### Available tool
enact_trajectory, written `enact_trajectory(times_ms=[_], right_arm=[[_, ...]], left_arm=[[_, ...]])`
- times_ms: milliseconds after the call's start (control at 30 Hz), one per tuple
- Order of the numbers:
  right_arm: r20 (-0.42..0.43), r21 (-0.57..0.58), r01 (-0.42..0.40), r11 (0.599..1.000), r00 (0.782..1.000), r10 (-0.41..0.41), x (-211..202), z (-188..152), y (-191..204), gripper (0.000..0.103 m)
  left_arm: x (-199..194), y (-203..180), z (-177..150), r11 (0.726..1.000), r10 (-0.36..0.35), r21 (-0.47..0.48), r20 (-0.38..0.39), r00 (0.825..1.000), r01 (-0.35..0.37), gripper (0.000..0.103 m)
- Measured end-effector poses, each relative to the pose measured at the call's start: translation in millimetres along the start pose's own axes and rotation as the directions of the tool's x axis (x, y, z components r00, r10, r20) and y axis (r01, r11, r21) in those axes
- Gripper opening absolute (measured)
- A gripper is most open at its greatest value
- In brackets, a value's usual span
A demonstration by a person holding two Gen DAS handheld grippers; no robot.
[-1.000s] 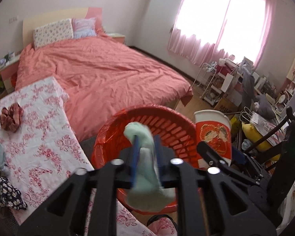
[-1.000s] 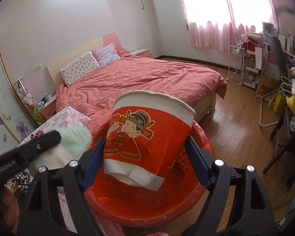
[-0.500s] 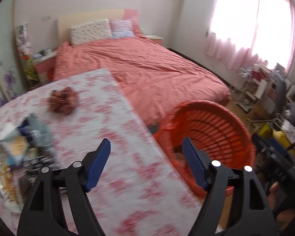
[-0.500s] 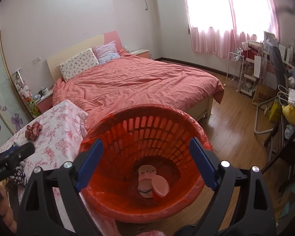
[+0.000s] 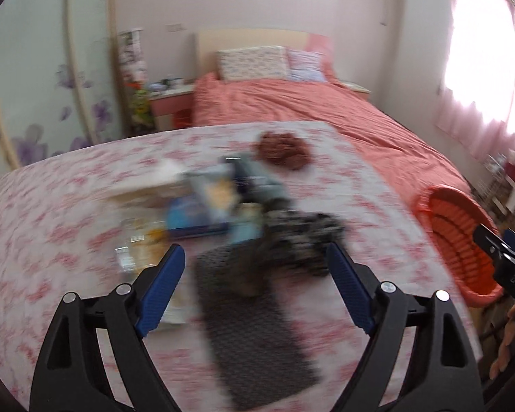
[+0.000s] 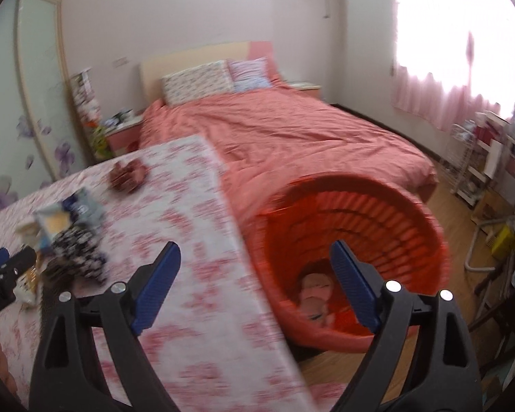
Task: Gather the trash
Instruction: 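Grasp the floral scrunchie with the right tool while the left tool grasps the snack wrapper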
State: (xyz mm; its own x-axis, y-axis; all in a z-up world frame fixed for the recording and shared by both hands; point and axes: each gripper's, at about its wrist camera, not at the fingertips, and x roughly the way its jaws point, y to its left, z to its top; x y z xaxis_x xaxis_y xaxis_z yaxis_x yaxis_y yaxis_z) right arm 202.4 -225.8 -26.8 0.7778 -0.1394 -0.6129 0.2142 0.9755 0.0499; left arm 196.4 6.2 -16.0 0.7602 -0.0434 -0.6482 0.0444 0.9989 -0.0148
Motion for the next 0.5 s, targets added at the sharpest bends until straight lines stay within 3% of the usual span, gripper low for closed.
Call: enact_trajectory(times_ms=[200, 500], right_arm=[[-0.050, -0.077, -0.114, 0.991, 0.993, 0.110, 16, -7, 71, 0.087], [-0.097, -0.108, -0.247, 0.963, 0.967, 0.237, 34, -8, 144, 0.076]], left_arm=[[11, 67, -10, 0.989, 0.122, -0.081, -0.026, 0.992, -0.124, 0.084], [41, 115, -19, 0.979, 0.085, -0.177, -0.119, 0.989, -0.105, 0.084]])
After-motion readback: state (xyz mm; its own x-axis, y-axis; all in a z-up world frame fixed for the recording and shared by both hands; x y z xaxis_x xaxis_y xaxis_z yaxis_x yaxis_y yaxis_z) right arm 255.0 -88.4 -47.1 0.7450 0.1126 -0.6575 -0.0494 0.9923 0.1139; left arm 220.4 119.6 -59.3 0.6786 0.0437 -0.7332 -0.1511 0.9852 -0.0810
